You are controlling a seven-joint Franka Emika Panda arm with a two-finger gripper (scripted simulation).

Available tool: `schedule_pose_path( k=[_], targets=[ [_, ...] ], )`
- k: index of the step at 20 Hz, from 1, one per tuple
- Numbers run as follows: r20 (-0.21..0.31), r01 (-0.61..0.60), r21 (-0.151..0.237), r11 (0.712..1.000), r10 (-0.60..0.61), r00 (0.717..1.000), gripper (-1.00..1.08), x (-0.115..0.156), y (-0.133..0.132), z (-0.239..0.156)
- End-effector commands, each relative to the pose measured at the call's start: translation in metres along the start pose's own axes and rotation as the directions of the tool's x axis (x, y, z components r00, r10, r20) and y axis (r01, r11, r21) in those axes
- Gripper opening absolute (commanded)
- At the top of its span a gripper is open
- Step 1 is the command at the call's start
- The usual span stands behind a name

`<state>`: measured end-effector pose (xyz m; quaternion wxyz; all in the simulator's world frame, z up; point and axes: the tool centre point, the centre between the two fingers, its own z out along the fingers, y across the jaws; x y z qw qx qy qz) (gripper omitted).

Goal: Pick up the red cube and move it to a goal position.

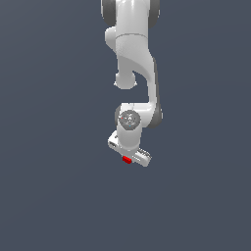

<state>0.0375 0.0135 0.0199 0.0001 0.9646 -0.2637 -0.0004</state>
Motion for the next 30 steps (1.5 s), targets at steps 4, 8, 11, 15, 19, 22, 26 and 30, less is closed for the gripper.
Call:
schedule_pose_path(
  k=[4, 8, 11, 15, 19, 22, 26, 30],
  targets=[
    [-0.001, 0.000, 0.000, 1.000, 0.000, 1.000, -1.00, -0.008, 0.008, -0.001],
    [-0.001, 0.000, 0.000, 1.000, 0.000, 1.000, -1.00, -0.020, 0.018, -0.002],
    [-0.001, 0.000, 0.000, 1.000, 0.000, 1.000, -1.00, -0.031, 0.028, -0.003],
    [-0.001, 0.000, 0.000, 1.000, 0.000, 1.000, -1.00, -0.050, 0.044, -0.005],
    [-0.001, 0.000, 0.000, 1.000, 0.000, 1.000, -1.00, -0.069, 0.061, -0.007],
    [-0.001, 0.000, 0.000, 1.000, 0.000, 1.000, -1.00, -0.081, 0.072, -0.008],
    [-0.001, 0.000, 0.000, 1.000, 0.000, 1.000, -1.00, -0.093, 0.083, -0.009],
    [-0.001, 0.000, 0.000, 1.000, 0.000, 1.000, -1.00, -0.101, 0.090, -0.010]
  ],
)
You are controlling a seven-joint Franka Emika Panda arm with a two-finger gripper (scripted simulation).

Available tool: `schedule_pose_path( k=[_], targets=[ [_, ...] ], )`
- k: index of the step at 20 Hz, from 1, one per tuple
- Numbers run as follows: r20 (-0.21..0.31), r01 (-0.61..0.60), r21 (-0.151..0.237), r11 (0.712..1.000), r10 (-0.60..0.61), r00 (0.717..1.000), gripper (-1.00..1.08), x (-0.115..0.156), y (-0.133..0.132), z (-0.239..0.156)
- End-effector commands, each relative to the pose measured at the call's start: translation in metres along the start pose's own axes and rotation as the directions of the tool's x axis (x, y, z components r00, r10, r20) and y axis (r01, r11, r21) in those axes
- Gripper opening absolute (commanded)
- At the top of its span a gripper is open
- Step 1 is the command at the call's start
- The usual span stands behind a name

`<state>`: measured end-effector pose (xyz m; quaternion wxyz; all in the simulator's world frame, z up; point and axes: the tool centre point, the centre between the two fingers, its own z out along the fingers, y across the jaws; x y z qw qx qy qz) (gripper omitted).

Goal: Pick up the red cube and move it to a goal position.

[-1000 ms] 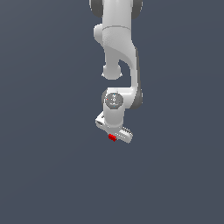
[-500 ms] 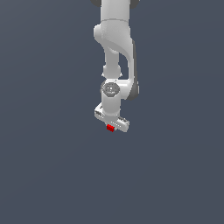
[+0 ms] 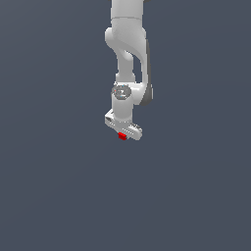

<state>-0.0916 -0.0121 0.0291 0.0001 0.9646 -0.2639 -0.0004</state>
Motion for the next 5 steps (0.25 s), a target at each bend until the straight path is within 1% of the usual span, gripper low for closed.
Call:
schedule_pose_path(
  k=[1, 5],
  targets=[
    [-0.001, 0.000, 0.000, 1.000, 0.000, 1.000, -1.00, -0.0042, 0.0038, -0.0007],
    [-0.001, 0.000, 0.000, 1.000, 0.000, 1.000, -1.00, -0.0065, 0.0060, -0.0009]
  ],
)
